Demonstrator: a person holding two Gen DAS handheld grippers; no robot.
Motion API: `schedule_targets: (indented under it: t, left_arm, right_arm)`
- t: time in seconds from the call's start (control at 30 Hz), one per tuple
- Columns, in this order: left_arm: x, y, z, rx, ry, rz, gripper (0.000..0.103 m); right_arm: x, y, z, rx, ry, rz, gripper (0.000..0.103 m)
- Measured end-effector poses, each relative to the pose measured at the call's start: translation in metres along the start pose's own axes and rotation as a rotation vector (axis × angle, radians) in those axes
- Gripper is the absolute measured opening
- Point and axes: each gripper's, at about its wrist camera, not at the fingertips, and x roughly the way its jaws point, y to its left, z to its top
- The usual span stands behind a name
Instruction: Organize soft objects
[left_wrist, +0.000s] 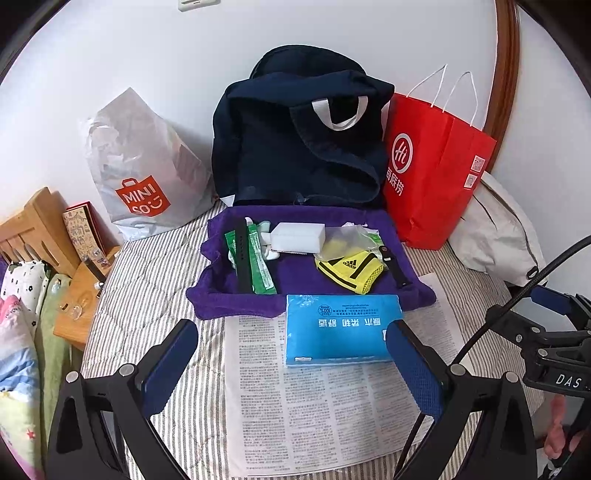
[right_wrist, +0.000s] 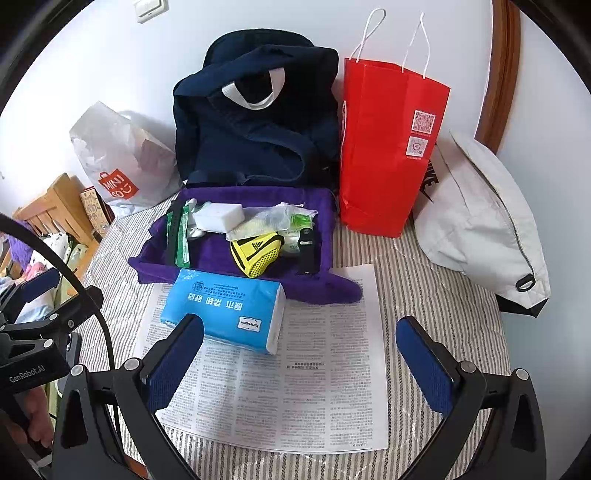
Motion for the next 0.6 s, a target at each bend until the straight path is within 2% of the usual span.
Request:
schedule_targets:
  t: [0.6]
  left_arm:
    - [-0.0016,0.0010,-0.0010,0.006,-0.003,-0.003,0.103]
  right_arm:
    - [-0.0032,0.0007,-0.0005,-0.001,-0.005,-0.003,0.102]
